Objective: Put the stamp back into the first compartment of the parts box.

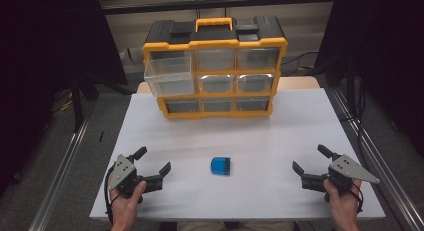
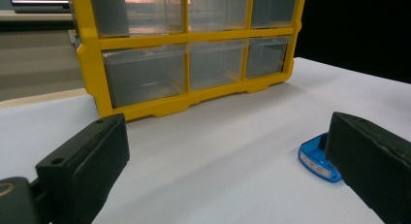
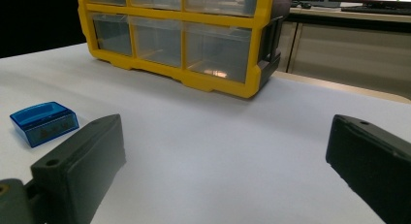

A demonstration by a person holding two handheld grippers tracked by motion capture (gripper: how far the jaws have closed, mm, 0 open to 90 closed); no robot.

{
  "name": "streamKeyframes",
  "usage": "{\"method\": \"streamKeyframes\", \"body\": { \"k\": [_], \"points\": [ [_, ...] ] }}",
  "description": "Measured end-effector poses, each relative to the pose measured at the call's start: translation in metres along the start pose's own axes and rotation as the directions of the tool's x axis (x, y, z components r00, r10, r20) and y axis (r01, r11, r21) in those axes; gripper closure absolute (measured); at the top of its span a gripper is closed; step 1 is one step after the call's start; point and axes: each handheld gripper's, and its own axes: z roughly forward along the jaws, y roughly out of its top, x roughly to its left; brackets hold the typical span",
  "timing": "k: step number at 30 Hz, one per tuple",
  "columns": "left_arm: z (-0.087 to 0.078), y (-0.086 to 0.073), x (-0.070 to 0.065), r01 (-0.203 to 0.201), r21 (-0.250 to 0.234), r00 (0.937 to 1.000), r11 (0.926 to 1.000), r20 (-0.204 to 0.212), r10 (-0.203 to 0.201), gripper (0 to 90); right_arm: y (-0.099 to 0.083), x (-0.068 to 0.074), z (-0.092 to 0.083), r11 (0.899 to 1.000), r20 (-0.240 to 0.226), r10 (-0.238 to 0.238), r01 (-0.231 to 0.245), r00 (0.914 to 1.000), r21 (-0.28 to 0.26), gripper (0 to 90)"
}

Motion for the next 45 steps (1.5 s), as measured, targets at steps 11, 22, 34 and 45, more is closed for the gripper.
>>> {"method": "streamKeyframes", "body": {
  "k": [11,22,34,45],
  "points": [
    [0.009,0.000,-0.002,0.013,0.032,0.9997,0.9994,0.020,-0.014,2.3,-0.003,0.002,0.004,0.999,-0.046,-0.021,0.023,0.9987,0.028,0.3],
    [0.012,0.000,-0.009,0.024,0.055,0.9936,0.9982,0.109,-0.030,3.6,-0.002,0.007,0.005,0.999,-0.080,-0.026,0.029,0.9964,0.034,0.3],
    [0.020,0.006,-0.012,0.011,0.097,0.9725,0.9952,0.231,-0.033,3.9,-0.002,0.009,0.006,0.999,-0.103,-0.022,0.026,0.9945,0.036,0.3],
    [0.041,0.023,-0.020,-0.046,0.107,0.9470,0.9932,0.321,0.010,3.1,-0.002,0.008,0.007,0.999,-0.102,-0.022,0.027,0.9946,0.044,0.3]
  ]
}}
